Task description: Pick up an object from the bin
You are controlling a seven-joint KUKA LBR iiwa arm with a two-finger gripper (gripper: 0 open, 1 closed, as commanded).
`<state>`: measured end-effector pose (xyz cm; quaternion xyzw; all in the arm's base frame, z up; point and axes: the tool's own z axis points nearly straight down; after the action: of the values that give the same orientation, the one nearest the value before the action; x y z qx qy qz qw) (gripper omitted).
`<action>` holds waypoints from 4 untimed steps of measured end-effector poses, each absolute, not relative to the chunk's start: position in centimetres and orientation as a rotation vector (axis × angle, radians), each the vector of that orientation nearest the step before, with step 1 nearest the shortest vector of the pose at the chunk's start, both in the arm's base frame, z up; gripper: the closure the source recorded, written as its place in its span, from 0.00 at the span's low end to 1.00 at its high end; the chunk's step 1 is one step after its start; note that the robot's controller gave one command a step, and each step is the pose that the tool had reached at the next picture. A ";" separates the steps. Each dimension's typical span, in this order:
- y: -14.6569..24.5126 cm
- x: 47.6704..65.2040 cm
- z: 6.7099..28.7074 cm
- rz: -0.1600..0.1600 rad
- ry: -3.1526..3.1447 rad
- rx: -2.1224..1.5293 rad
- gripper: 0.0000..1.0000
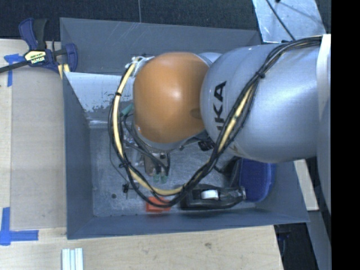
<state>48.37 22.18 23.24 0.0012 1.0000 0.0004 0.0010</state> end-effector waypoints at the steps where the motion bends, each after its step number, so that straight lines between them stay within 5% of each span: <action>1: 15.7 52.9 6.6 -0.004 3.141 0.149 0.00; 2: 6.6 48.7 13.5 -0.006 3.131 0.211 0.00; 3: 11.5 49.1 7.3 0.000 3.135 -0.258 0.00; 4: 5.5 48.7 7.3 0.005 3.066 -0.601 0.00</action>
Offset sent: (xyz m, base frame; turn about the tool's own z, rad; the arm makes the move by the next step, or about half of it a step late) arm 0.0450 -0.0617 -0.1624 0.0889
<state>48.68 5.52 7.30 -0.1923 0.9813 0.0016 0.0086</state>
